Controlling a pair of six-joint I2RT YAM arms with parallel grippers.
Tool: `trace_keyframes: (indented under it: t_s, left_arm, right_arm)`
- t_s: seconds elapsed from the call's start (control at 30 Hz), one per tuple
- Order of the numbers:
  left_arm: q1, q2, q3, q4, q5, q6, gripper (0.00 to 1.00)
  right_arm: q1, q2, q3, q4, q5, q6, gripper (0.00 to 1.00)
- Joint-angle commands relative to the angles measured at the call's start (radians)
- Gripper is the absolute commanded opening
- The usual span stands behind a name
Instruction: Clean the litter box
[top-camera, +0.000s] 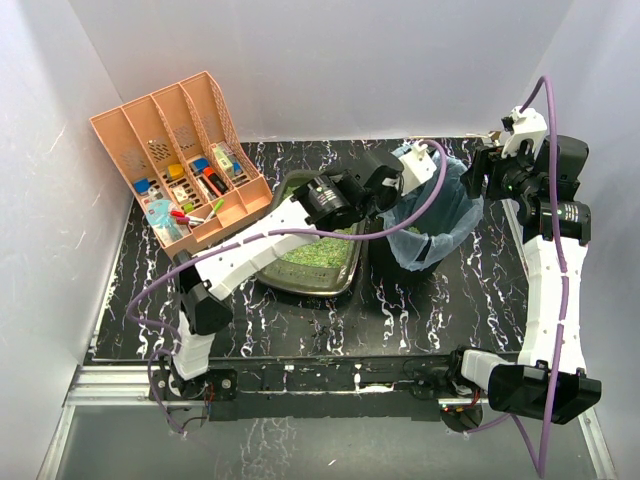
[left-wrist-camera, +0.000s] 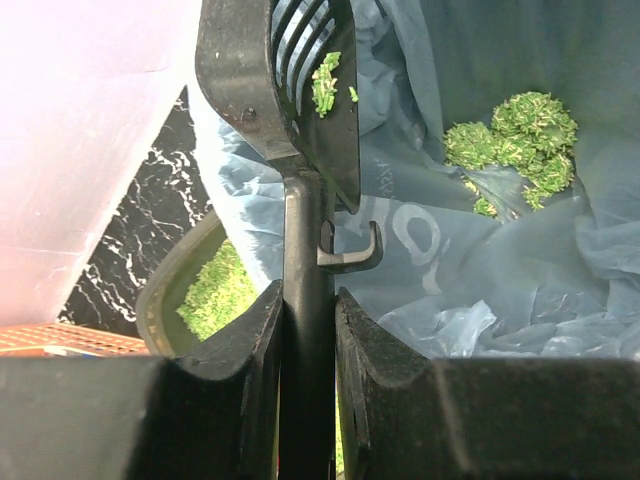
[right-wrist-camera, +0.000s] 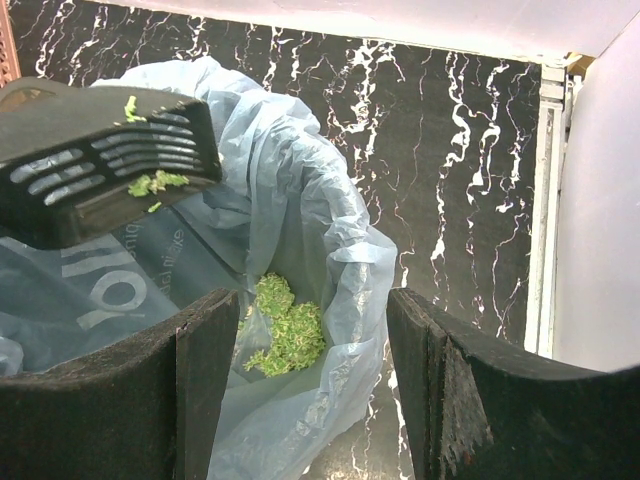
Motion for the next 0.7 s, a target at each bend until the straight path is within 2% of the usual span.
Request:
trace_keyframes:
  t_s: [0.0,0.4,0.67]
  left_arm:
    - [0.003,-0.111,-0.013,0.06,-0.036,0.029,0.0]
    - [0.008,-0.214,-0.05,0.065,0.083,-0.067,0.0]
    - [0.008,-0.232,-0.12,0.092,0.085,-0.023,0.0]
  right_arm:
    - [-0.008,-0.015,0.013,0.074,-0.015,0.016,0.66]
    - [-0.008,-0.002,0.03,0.073,-0.028,0.016,0.66]
    - [-0.008,0.0,0.028,0.071,-0.036,0.015,0.66]
